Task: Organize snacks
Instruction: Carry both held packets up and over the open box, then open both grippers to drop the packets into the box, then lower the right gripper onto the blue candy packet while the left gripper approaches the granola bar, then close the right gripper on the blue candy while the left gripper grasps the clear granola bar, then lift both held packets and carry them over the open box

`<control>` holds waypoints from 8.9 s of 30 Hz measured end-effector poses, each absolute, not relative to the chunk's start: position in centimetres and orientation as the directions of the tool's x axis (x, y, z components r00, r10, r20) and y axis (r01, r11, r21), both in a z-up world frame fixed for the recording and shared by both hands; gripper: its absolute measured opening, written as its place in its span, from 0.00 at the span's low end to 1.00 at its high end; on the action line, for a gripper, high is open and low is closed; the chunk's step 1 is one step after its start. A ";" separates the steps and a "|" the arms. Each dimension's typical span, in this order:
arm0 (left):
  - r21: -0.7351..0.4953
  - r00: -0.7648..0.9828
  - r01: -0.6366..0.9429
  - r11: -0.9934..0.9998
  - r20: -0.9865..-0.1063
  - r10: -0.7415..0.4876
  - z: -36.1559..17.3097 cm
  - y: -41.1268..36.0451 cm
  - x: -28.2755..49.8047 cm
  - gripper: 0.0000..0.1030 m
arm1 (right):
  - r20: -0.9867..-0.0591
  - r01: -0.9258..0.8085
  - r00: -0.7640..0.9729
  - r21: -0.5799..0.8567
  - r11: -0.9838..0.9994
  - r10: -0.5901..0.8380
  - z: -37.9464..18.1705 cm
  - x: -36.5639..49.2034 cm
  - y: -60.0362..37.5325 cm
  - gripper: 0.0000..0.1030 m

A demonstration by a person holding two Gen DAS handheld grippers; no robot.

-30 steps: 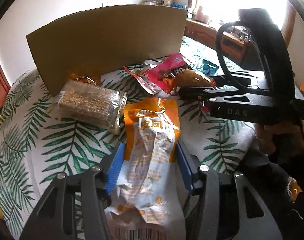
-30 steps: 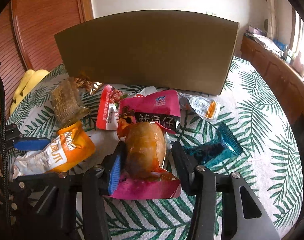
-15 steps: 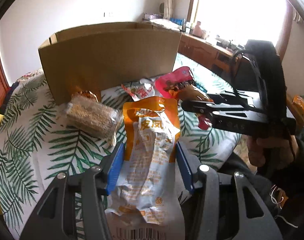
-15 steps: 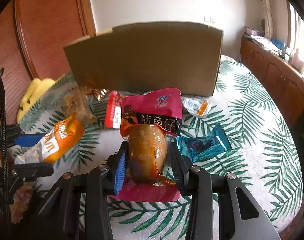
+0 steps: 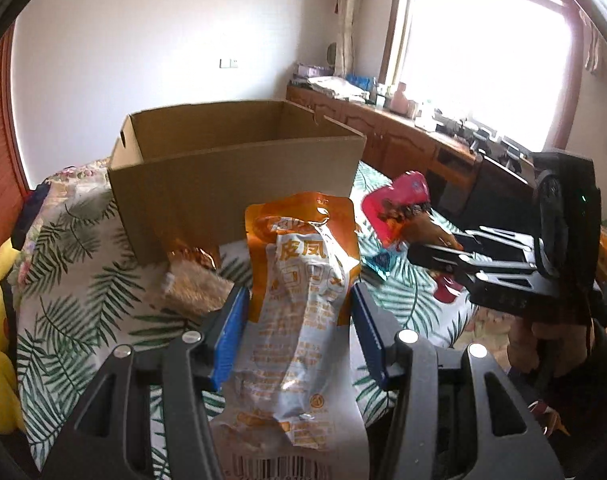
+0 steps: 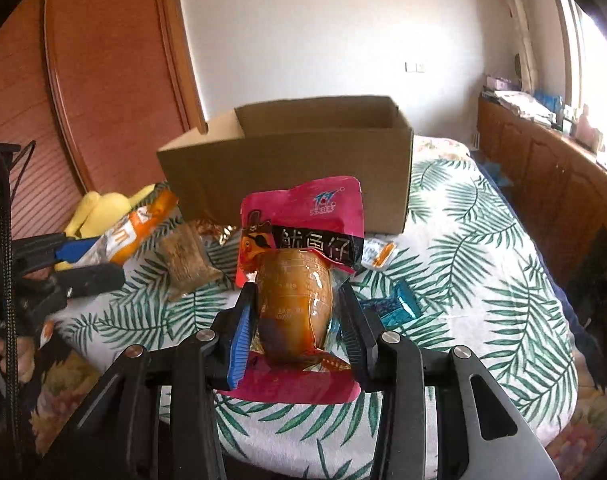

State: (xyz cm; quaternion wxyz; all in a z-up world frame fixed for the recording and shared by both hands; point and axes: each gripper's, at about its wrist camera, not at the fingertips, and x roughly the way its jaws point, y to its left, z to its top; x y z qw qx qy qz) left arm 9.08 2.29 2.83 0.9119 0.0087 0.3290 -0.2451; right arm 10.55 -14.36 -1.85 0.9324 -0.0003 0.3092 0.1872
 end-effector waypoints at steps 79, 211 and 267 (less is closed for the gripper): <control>-0.100 0.721 0.202 0.974 -0.658 -0.218 4.4 5.2 29.8 0.56 | -0.641 -0.306 0.729 0.008 0.952 0.240 3.2 28.7 -10.0 0.46; -0.008 0.625 0.167 0.986 -0.772 -0.112 -7.2 -1.9 19.7 0.57 | -0.744 -0.303 0.638 -0.005 0.953 0.199 -8.8 20.1 -15.0 0.43; -0.064 0.760 0.262 0.963 -0.601 -0.247 3.2 4.4 10.3 0.41 | -0.598 -0.377 0.730 0.051 0.925 0.330 -0.8 15.5 -15.8 0.29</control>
